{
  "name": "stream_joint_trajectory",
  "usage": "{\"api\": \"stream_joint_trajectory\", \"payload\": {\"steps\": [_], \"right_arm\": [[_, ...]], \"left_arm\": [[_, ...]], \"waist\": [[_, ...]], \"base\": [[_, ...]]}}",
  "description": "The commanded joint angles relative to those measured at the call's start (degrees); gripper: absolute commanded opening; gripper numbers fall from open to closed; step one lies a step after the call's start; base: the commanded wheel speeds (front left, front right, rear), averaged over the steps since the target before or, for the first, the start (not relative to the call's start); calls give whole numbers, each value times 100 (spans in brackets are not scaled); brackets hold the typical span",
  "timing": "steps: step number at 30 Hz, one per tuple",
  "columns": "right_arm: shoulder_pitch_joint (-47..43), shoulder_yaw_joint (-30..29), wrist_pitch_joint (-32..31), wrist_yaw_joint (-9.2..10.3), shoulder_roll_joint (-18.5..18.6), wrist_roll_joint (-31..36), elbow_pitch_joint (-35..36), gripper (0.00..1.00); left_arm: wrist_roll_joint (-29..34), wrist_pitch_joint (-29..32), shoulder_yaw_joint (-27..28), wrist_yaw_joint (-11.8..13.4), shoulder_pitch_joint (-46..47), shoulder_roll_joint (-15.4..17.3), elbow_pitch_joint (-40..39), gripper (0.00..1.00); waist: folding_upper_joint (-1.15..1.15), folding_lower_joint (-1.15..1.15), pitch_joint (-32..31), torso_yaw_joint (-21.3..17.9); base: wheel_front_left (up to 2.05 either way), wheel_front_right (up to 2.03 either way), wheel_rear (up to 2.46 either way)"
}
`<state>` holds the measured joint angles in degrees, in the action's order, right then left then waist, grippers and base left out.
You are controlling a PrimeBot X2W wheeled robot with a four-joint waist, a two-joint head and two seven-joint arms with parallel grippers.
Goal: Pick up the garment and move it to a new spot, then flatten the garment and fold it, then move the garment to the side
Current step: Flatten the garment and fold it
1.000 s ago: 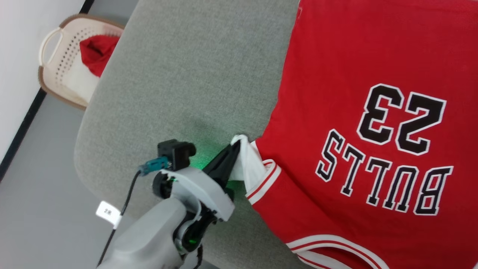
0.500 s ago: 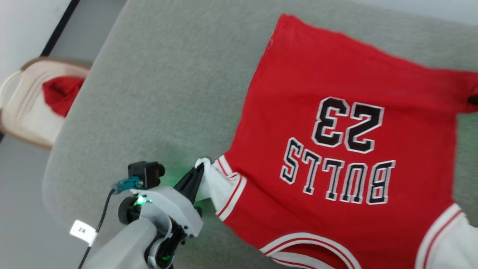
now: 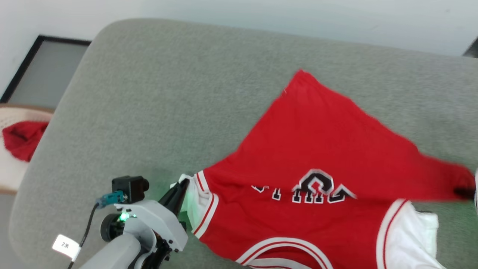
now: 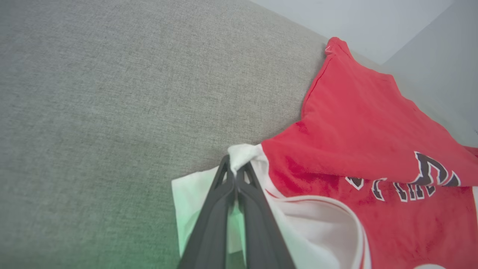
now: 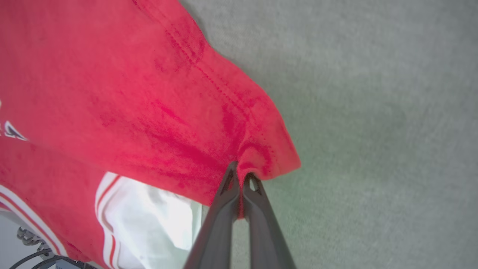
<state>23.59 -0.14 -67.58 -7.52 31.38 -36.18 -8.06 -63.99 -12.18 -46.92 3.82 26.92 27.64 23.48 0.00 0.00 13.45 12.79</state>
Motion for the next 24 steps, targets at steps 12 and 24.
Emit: {"api": "stream_joint_trajectory", "payload": {"steps": [12,24], "right_arm": [[-1853,-924,208,7,-933,358,1004,0],[-1914,-626,1077,7,-941,396,1231,100]], "left_arm": [[-77,91,30,223,-281,227,-411,0],[-98,75,77,270,-324,329,-509,0]], "waist": [[0,0,-229,-439],[0,0,-209,-626]], "base": [[0,0,0],[0,0,0]]}}
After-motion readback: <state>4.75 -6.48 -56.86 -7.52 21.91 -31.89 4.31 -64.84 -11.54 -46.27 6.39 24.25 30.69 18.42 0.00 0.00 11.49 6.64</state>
